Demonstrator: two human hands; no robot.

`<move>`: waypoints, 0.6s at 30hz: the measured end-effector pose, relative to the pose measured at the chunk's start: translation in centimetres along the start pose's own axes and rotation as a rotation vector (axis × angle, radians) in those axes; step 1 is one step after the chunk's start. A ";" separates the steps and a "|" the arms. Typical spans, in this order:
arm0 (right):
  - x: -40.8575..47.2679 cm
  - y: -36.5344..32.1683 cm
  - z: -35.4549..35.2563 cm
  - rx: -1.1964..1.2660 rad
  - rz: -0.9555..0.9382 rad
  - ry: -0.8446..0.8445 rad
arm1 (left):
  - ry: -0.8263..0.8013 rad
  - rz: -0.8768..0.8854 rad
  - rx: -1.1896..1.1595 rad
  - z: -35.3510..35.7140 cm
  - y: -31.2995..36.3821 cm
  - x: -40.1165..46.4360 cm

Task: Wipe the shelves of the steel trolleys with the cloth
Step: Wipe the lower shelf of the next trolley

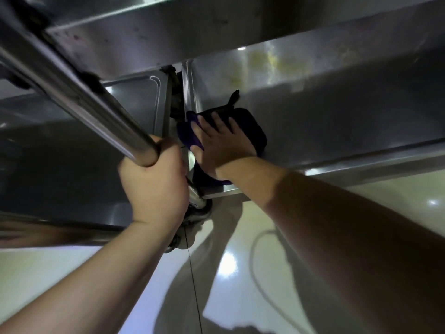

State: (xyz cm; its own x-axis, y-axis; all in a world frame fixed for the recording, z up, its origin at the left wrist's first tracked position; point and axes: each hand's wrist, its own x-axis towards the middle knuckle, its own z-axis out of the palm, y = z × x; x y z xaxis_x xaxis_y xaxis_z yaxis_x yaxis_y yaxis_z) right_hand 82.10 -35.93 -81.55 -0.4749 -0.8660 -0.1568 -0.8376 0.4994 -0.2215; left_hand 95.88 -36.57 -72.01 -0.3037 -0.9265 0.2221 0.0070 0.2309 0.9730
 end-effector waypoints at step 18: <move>-16.2 24.5 -3.9 -0.062 0.340 0.026 | -0.023 -0.024 0.137 -1.1 -0.2 0.6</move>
State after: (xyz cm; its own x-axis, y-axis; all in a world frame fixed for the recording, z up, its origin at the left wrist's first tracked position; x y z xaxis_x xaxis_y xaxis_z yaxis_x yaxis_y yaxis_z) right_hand 68.17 -9.78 -80.69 -0.7359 -0.6509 -0.1865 -0.6445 0.7578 -0.1013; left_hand 96.79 -37.50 -71.95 -0.3243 -0.9256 0.1954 -0.1300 0.2482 0.9600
